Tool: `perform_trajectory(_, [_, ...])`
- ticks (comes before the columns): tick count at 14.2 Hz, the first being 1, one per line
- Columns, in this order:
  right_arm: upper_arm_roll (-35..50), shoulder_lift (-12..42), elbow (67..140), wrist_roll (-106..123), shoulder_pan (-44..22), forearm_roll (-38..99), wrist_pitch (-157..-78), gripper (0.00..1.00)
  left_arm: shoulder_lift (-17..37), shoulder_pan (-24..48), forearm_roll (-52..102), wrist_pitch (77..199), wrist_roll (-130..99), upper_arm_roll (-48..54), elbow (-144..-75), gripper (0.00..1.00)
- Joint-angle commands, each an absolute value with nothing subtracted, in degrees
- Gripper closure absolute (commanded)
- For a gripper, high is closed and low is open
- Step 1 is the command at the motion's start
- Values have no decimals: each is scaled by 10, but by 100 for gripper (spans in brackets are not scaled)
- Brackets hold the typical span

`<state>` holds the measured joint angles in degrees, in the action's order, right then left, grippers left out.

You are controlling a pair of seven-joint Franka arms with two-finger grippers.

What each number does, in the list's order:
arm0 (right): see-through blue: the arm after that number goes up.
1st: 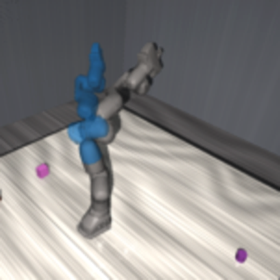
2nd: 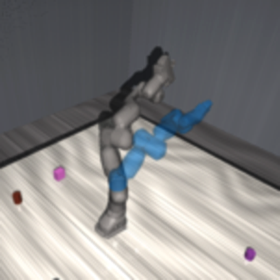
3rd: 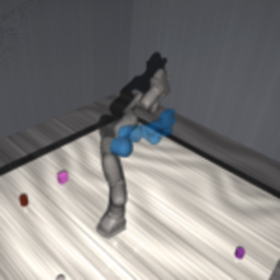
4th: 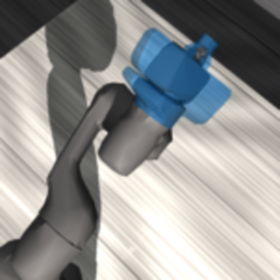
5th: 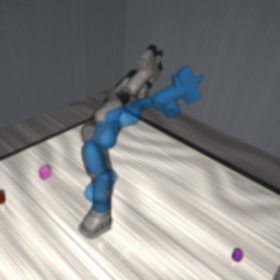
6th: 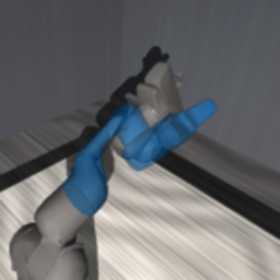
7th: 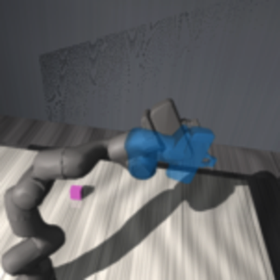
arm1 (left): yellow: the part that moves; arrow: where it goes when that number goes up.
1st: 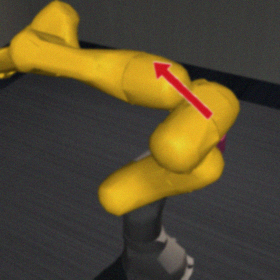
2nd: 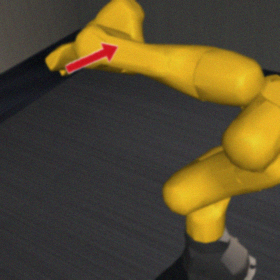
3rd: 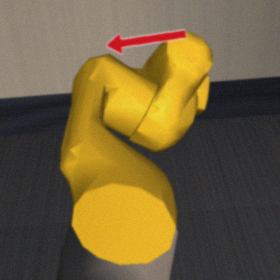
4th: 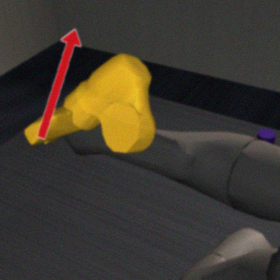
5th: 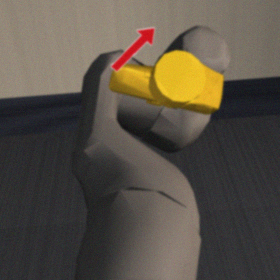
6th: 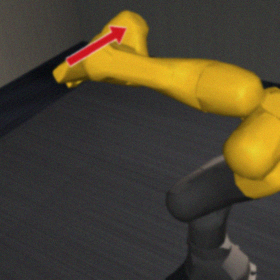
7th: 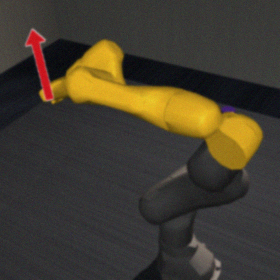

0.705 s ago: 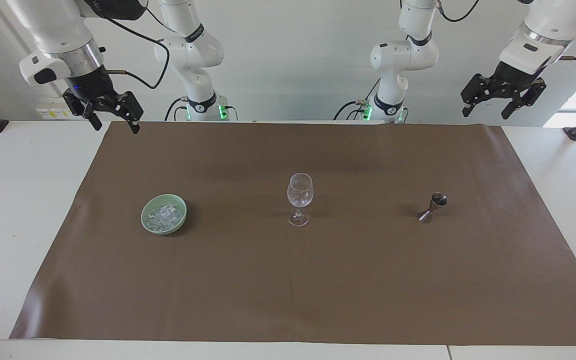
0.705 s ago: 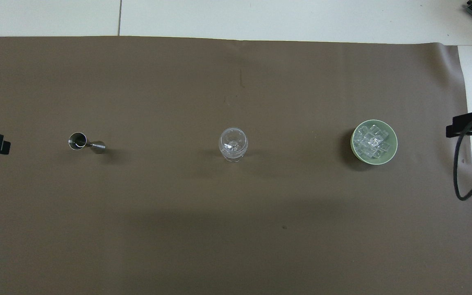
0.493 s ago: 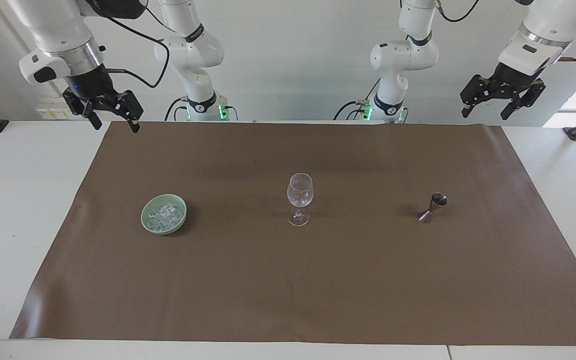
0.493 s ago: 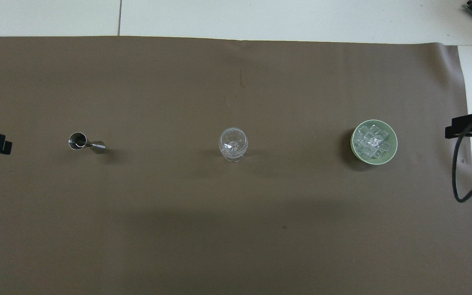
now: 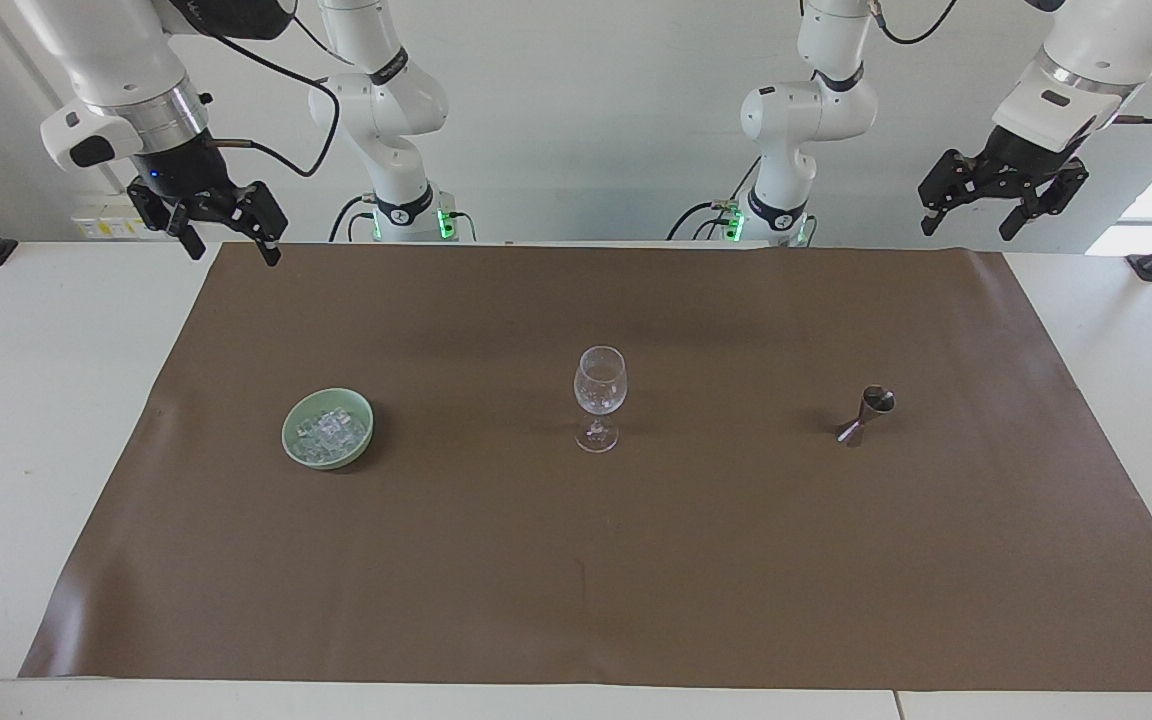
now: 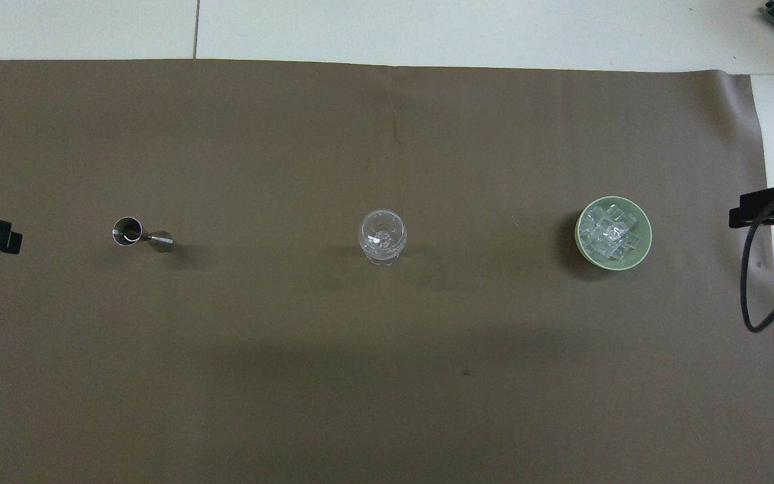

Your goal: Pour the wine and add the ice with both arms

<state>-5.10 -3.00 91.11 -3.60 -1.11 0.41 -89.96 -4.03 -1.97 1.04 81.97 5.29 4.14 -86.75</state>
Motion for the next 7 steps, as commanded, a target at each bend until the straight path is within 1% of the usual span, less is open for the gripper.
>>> perform_trajectory(1, [-47, -47, 931, -45, -7, 5, -899, 0, -59, -19, 2, 831, 53, 43, -892, 0])
perform_trajectory(4, [-47, -46, 930, -46, -7, 5, -895, 0, -74, -19, 2, 860, 57, 43, -924, 0])
perform_trajectory(7, [-47, -46, 930, -46, -7, 5, -895, 0, -75, -29, 3, 897, 50, 42, -929, 0])
